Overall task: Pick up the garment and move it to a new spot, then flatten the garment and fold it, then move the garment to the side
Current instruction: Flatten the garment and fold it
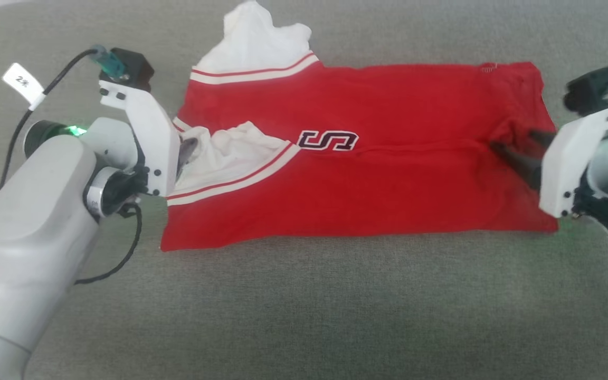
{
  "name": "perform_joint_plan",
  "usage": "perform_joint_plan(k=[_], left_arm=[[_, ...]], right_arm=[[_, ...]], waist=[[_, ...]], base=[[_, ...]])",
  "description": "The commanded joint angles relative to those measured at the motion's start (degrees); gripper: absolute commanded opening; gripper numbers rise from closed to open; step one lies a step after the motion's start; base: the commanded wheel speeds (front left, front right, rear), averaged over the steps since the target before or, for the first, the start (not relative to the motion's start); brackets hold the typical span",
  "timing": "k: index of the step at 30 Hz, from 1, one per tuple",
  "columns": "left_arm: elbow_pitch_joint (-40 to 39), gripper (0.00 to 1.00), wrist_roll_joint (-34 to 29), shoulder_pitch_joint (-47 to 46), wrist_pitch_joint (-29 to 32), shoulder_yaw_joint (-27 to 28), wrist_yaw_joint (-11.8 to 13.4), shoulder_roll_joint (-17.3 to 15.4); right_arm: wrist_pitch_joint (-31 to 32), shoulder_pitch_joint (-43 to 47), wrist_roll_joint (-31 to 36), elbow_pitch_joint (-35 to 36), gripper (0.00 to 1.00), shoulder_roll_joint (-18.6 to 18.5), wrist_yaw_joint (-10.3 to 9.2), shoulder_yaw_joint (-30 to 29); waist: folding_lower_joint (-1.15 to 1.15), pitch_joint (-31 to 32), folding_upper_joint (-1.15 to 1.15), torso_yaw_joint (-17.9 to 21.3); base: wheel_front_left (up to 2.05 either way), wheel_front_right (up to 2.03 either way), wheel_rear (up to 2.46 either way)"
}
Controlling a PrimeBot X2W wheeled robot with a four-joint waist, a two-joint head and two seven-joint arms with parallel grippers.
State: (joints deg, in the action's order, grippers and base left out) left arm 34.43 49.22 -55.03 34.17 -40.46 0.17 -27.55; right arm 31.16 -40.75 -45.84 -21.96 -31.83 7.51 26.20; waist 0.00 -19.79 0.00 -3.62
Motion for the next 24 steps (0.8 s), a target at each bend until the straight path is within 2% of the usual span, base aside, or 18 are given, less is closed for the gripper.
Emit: perform_joint_plan(k=[1, 4, 11, 16, 17, 24], left_arm=[[-1.0, 1.00, 0.2, 1.2, 0.7, 0.2, 0.7, -0.6], [-3.9, 1.00, 1.3, 2.4, 1.8, 0.9, 2.6, -1.3], [-13.9, 1.00, 2.7, 7.7, 5.1, 1.3, 7.4, -3.9], [-21.9, 1.00, 4.3, 12.6, 7.4, 1.8, 11.2, -6.2], [-24.6, 1.00, 4.9, 14.6, 8.1, 2.0, 12.7, -7.1], [-29.1, 1.00, 6.5, 20.6, 10.0, 3.0, 18.2, -9.6]], right_arm=[[-1.4, 1.0, 0.4, 0.9, 1.00, -0.4, -0.04, -0.8], [-6.0, 2.1, 2.0, 3.2, 1.00, -0.7, -0.04, -3.9], [-16.5, 6.6, 8.9, 7.9, 1.00, 1.1, -0.04, -13.8], [-22.4, 10.6, 15.1, 11.6, 1.00, 5.0, -0.04, -22.4], [-23.8, 12.2, 17.2, 13.2, 1.00, 6.8, -0.04, -25.7], [-22.6, 17.4, 21.5, 18.4, 1.00, 12.7, -0.04, -32.4]], waist=[[0.00, 0.8, 0.00, -0.5], [0.00, 1.6, 0.00, -0.9], [0.00, 2.8, 0.00, -1.0], [0.00, 2.8, 0.00, -0.3], [0.00, 2.6, 0.00, 0.1], [0.00, 1.5, 0.00, 1.8]], base=[[0.00, 0.00, 0.00], [0.00, 0.00, 0.00], [0.00, 0.00, 0.00], [0.00, 0.00, 0.00], [0.00, 0.00, 0.00], [0.00, 0.00, 0.00]])
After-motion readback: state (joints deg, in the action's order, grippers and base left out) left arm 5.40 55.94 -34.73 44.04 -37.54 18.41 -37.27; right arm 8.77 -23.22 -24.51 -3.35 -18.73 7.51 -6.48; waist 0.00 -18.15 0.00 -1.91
